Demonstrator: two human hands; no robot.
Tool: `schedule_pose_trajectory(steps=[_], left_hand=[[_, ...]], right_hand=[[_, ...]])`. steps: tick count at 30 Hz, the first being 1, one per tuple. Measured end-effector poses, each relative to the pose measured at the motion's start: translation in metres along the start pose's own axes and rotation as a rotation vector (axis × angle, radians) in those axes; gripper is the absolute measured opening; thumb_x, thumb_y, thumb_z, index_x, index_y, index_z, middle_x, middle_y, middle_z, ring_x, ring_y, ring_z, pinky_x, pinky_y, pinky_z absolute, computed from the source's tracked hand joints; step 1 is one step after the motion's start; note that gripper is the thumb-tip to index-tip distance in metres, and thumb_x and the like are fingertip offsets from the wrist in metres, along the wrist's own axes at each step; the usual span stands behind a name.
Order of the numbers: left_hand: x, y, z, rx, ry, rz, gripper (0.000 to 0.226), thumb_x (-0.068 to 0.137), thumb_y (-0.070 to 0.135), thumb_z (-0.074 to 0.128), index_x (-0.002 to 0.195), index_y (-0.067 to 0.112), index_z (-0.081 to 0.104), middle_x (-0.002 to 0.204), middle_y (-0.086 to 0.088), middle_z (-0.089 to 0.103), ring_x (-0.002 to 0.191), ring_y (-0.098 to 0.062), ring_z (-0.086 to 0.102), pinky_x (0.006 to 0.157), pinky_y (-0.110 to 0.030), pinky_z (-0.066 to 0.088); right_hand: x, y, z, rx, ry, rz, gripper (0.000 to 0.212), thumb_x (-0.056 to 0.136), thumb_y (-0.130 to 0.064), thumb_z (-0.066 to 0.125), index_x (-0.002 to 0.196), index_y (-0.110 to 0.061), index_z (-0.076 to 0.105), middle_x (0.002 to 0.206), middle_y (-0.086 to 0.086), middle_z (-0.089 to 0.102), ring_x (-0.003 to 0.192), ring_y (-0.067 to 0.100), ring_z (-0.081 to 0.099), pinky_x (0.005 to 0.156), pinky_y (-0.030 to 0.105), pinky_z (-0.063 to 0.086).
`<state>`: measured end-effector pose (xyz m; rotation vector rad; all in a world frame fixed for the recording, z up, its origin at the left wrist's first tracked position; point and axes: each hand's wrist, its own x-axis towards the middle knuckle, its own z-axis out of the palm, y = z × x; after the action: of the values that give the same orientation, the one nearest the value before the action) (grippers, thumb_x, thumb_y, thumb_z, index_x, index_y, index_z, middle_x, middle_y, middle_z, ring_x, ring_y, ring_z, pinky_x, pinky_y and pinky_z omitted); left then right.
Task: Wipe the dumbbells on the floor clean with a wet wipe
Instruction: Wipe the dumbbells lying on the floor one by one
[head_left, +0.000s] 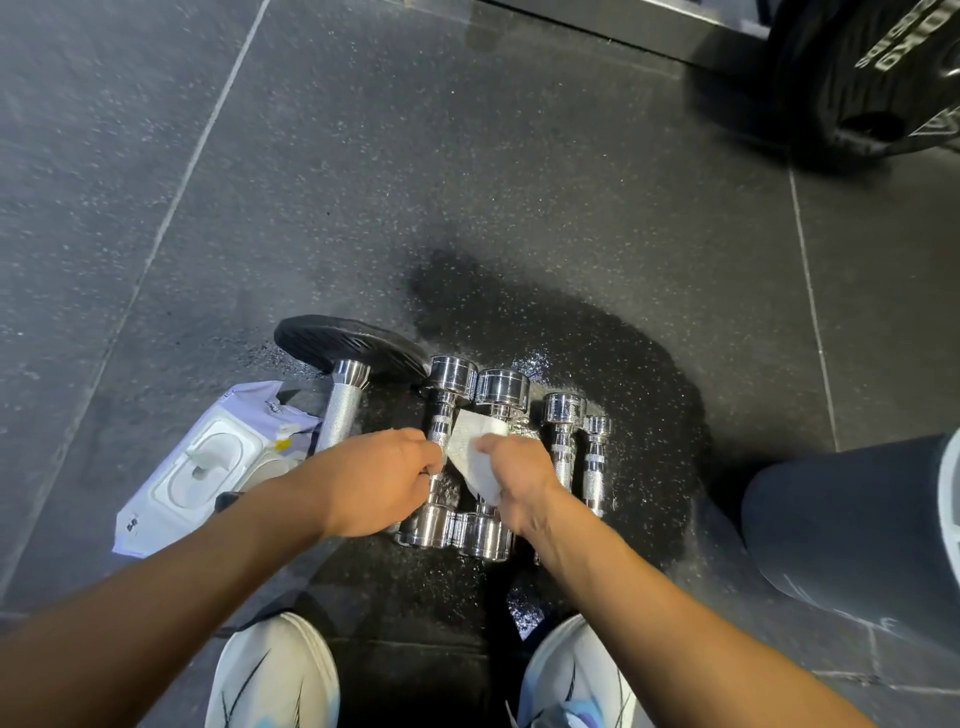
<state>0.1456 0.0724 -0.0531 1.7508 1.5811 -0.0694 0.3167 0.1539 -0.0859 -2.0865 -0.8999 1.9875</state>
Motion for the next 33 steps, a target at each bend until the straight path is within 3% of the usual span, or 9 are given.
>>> schedule_pose_trajectory(steps=[6,9,14,16,19,21,24,27,33], left_hand=[[0.000,0.001,-0.001,-0.007,-0.010,-0.007,0.025,0.103,0.028,0.040,0.120,0.029,0.059,0.115,0.009,0.056,0.096,-0.012,0.059,0.090,-0.037,0.051],[0.000,0.002,-0.001,-0.009,-0.011,-0.003,0.026,0.103,0.028,0.041,0.121,0.029,0.059,0.116,0.008,0.056,0.098,-0.013,0.059,0.091,-0.037,0.051],[0.000,0.002,-0.001,-0.019,-0.011,0.001,0.023,0.102,0.027,0.042,0.116,0.028,0.060,0.112,0.009,0.056,0.095,-0.013,0.059,0.090,-0.038,0.050],[0.000,0.002,-0.001,-0.025,-0.005,0.001,0.022,0.102,0.027,0.042,0.114,0.027,0.061,0.110,0.009,0.056,0.094,-0.012,0.059,0.089,-0.037,0.050],[-0.001,0.001,-0.002,-0.027,0.003,-0.006,0.023,0.103,0.028,0.042,0.116,0.027,0.061,0.111,0.009,0.057,0.094,-0.012,0.059,0.090,-0.035,0.050],[-0.002,0.003,-0.002,-0.031,0.001,-0.006,0.025,0.103,0.027,0.042,0.119,0.027,0.061,0.112,0.008,0.057,0.094,-0.012,0.059,0.090,-0.035,0.050],[-0.002,0.004,-0.003,-0.031,-0.006,0.005,0.025,0.103,0.026,0.042,0.120,0.025,0.061,0.111,0.007,0.057,0.091,-0.011,0.058,0.088,-0.035,0.050],[-0.002,0.004,-0.005,-0.025,-0.009,0.009,0.025,0.104,0.026,0.042,0.120,0.028,0.060,0.110,0.009,0.055,0.088,-0.010,0.057,0.086,-0.034,0.050],[-0.001,0.006,-0.005,0.000,-0.012,-0.007,0.023,0.103,0.026,0.040,0.117,0.026,0.059,0.109,0.007,0.056,0.089,-0.012,0.058,0.085,-0.035,0.050]], right_hand=[[0.009,-0.009,-0.009,0.230,-0.073,-0.012,0.036,0.091,-0.021,0.066,0.124,-0.008,0.061,0.125,0.023,0.066,0.109,0.040,0.065,0.082,0.044,0.056],[0.005,0.000,-0.010,0.156,-0.134,-0.035,0.043,0.097,-0.029,0.062,0.133,-0.006,0.057,0.131,0.022,0.065,0.115,0.036,0.064,0.098,0.045,0.050],[-0.006,0.009,-0.011,-0.296,-0.181,-0.096,0.045,0.105,-0.024,0.053,0.143,-0.004,0.041,0.125,0.012,0.064,0.079,0.010,0.063,0.059,0.018,0.054],[-0.010,0.011,-0.011,-0.693,-0.095,-0.143,0.059,0.106,-0.028,0.051,0.151,-0.001,0.025,0.128,0.014,0.061,0.085,0.015,0.058,0.064,0.022,0.051],[-0.016,0.018,-0.009,-1.012,0.001,-0.227,0.061,0.105,-0.029,0.053,0.149,0.001,0.023,0.093,0.000,0.061,0.064,0.008,0.055,0.047,0.017,0.044],[-0.016,0.016,-0.011,-0.906,0.000,-0.239,0.059,0.102,-0.026,0.059,0.147,-0.001,0.029,0.086,-0.003,0.057,0.064,0.006,0.056,0.043,0.014,0.043],[-0.003,0.004,-0.019,-0.297,-0.101,-0.044,0.053,0.093,-0.006,0.068,0.140,-0.006,0.046,0.119,0.009,0.065,0.095,0.022,0.067,0.076,0.032,0.062],[0.001,-0.017,-0.022,0.044,-0.267,0.124,0.040,0.090,0.007,0.060,0.128,-0.002,0.052,0.117,0.013,0.063,0.087,0.023,0.063,0.054,0.033,0.054],[0.002,-0.029,-0.016,0.277,-0.241,0.056,0.039,0.091,0.001,0.049,0.129,0.001,0.058,0.110,0.019,0.063,0.086,0.030,0.065,0.067,0.036,0.055]])
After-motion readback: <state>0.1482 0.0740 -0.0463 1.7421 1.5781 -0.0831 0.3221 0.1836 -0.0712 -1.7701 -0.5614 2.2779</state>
